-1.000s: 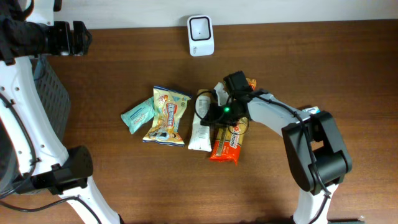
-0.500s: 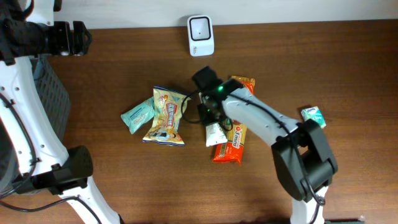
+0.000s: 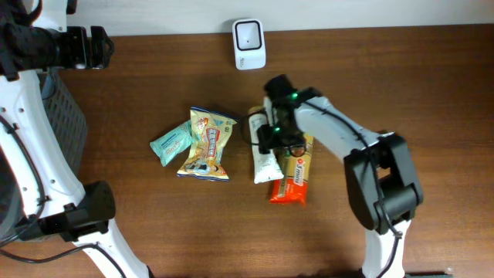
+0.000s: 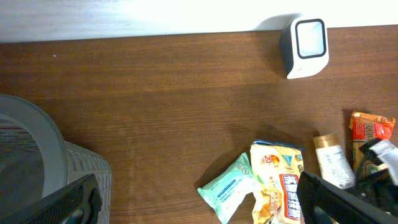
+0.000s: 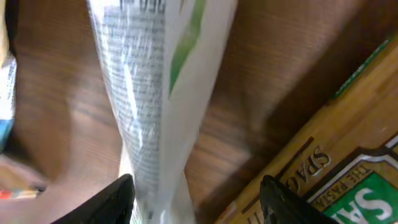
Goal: Scan the item barcode
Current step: 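Lower the right gripper onto the white tube and grasp it, then lift the white tube with the right gripper up to the scanner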
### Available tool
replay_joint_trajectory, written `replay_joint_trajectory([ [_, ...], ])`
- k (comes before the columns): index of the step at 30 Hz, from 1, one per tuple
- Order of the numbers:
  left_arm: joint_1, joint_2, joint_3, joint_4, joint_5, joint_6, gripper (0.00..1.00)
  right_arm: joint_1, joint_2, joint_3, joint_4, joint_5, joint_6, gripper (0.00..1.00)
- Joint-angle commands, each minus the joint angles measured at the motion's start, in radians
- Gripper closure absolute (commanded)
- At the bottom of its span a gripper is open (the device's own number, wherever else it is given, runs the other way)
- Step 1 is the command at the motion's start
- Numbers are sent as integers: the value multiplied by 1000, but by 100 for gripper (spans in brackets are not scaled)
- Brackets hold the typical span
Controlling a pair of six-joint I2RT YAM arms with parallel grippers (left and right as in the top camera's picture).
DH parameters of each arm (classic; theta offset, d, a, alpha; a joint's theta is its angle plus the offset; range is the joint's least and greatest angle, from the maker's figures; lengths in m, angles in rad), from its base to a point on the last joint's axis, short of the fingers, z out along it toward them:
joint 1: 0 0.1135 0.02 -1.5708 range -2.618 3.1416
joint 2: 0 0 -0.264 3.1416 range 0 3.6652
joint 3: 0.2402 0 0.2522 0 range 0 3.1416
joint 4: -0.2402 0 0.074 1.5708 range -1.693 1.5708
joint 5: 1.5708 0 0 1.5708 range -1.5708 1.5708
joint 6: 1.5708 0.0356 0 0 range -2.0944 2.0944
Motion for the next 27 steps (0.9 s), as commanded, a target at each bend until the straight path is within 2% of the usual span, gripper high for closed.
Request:
replay_joint_trajectory([
  [1, 2, -10, 3, 2, 8, 6, 1, -18, 4, -5, -35, -112, -21, 37],
  [7, 2, -10, 3, 1, 8, 6, 1, -8, 5, -134, 11, -150, -13, 39],
  [8, 2, -10, 3, 1, 8, 6, 1, -8, 5, -146, 18, -153, -10, 47],
  [10, 2, -10, 3, 1, 8, 6, 1, -8, 4, -146, 26, -153, -10, 55],
  [11, 2, -10, 3, 1, 8, 6, 1, -8, 4, -146, 27, -153, -10, 66],
  [13, 2, -10, 3, 1, 8, 6, 1, -8, 4, -145, 27, -153, -11, 96],
  [16, 2, -10, 3, 1, 8, 6, 1, -13, -12, -129, 34, -177, -18, 96],
  [22, 2, -10, 3, 2, 8, 6, 1, -109, -163, -1, 34, -551, -207, 96],
  [27, 2, -10, 3, 2, 8, 6, 1, -158, -230, 13, 56, -795, -306, 96],
])
